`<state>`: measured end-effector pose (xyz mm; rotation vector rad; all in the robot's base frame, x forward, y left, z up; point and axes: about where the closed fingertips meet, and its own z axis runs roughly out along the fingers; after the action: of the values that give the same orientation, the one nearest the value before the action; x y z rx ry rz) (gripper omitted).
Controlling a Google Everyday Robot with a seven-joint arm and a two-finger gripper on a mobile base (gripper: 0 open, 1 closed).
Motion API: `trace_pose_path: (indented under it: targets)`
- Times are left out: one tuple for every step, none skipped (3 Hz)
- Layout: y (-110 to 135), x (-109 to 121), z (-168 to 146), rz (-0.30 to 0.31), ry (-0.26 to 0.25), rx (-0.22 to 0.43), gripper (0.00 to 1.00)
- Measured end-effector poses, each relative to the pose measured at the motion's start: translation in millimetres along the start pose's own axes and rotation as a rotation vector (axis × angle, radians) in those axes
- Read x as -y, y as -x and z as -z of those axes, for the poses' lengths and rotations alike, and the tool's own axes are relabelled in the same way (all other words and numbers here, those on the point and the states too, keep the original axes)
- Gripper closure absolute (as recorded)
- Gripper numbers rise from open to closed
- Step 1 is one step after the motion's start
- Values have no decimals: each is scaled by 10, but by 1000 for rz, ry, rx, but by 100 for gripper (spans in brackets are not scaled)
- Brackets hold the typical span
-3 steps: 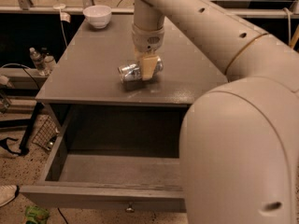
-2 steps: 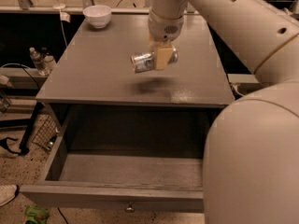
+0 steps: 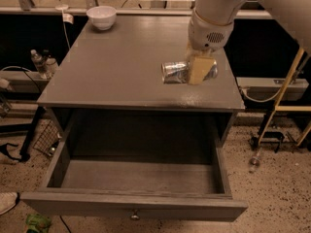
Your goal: Place redbull can into top drawer
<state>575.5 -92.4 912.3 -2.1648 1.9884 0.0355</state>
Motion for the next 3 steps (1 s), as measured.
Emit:
trace_pose_path:
  targets:
    - [-16,-525,-117,-68,74,8,100]
    - [-15,-660,-213,-85,96,8,100]
    - [23,-701,-257,-81,93,3,100]
